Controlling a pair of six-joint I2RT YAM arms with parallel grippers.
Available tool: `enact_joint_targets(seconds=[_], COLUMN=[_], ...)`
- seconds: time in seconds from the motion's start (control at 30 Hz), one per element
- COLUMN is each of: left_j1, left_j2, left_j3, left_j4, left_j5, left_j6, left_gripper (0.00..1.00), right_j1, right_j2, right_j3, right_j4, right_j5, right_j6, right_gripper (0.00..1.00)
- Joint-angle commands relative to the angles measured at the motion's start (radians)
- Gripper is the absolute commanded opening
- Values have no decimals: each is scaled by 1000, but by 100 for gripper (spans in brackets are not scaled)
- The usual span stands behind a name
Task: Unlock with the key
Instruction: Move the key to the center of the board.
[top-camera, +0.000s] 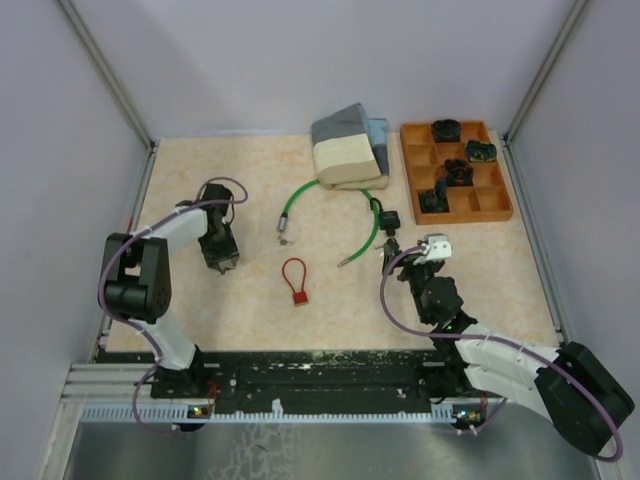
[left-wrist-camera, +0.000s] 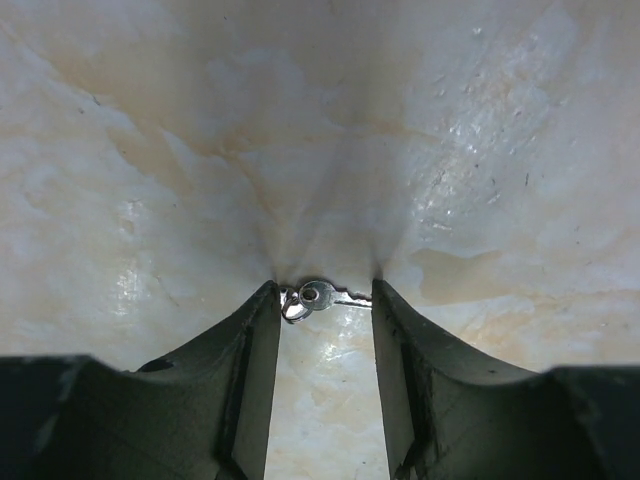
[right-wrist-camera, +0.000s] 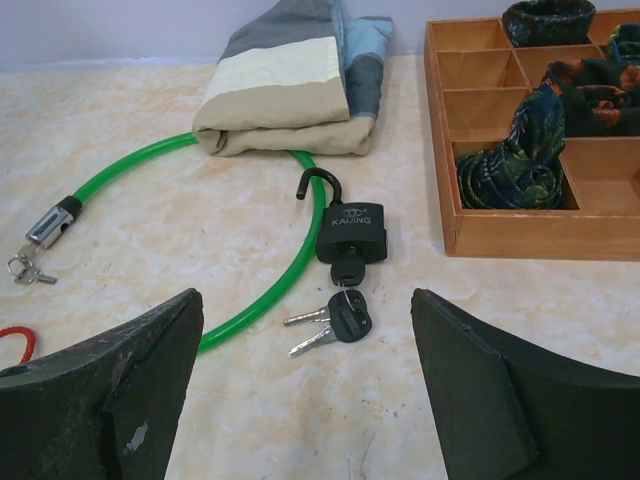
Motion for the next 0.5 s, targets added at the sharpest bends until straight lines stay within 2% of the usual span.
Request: enact_joint_targets(seconds=[0.0,0.27,0.47], left_j1=[1,-63,-208], left_j2=[-18,-142,-136], left_j3=[-65,-176,-165], left_j4=[-4,3,17], left_j5=[106,246,290], left_j6=[15,-13,-65], left_gripper=[46,48,57], right_j1=[-7,-6,-7], right_j2=[-6,-1,3], right_j3=[47,47,47], right_j4=[36,35,36], right_j5=[-6,-6,-5], right_j6=[8,12,7], right_gripper=[84,84,84])
